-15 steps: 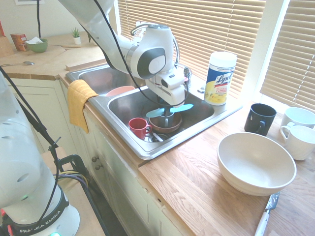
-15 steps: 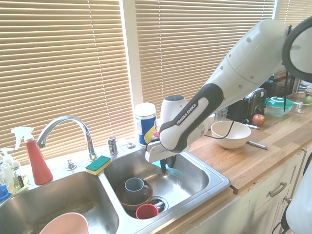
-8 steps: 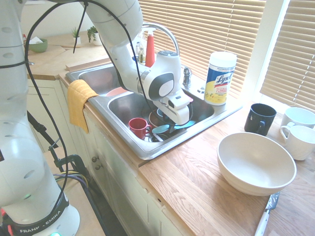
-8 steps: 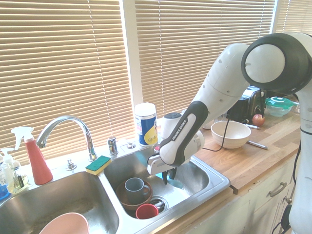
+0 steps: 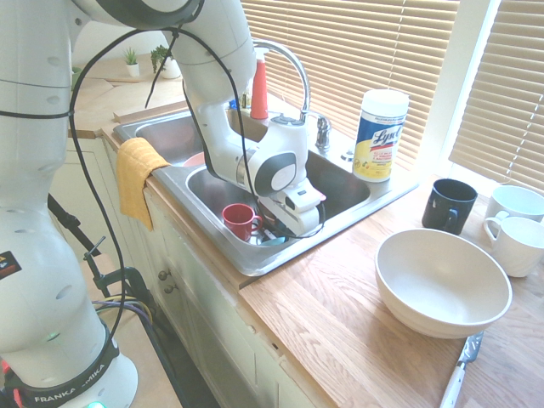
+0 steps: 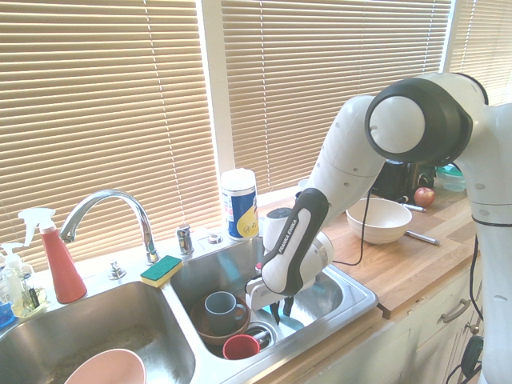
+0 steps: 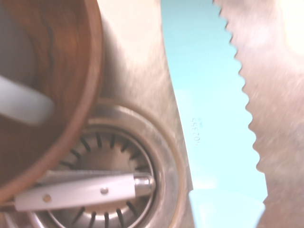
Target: Put the knife into the sink
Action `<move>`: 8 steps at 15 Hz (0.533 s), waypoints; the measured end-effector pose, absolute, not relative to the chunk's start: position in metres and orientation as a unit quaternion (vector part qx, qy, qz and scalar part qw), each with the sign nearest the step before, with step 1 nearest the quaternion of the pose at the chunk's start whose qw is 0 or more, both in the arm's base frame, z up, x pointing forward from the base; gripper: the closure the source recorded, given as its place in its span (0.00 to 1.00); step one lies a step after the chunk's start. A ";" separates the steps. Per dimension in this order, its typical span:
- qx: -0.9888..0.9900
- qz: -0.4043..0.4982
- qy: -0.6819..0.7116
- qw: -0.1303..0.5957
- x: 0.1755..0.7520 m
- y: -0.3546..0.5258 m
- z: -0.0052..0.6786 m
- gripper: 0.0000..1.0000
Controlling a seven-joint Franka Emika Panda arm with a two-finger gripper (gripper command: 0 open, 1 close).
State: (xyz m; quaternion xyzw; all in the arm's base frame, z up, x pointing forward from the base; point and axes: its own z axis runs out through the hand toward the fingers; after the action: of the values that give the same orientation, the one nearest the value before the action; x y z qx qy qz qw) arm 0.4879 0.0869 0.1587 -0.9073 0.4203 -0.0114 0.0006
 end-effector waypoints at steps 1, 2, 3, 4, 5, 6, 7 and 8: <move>-0.907 -0.008 0.422 -0.001 0.487 0.087 0.155 0.00; -0.906 -0.006 0.422 -0.002 0.485 0.087 0.152 0.00; -0.906 -0.005 0.423 -0.003 0.483 0.086 0.149 0.00; -0.906 -0.005 0.422 -0.004 0.480 0.085 0.146 0.00; -0.907 -0.003 0.421 -0.006 0.477 0.085 0.143 0.00; -0.907 -0.002 0.421 -0.006 0.475 0.085 0.141 0.00; -0.908 -0.003 0.420 -0.006 0.474 0.085 0.140 0.00; -0.908 -0.003 0.419 -0.006 0.473 0.085 0.139 0.00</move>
State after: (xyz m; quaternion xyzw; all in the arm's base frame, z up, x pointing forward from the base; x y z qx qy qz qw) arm 0.4729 0.0855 0.1390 -0.9081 0.4187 -0.0030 -0.0055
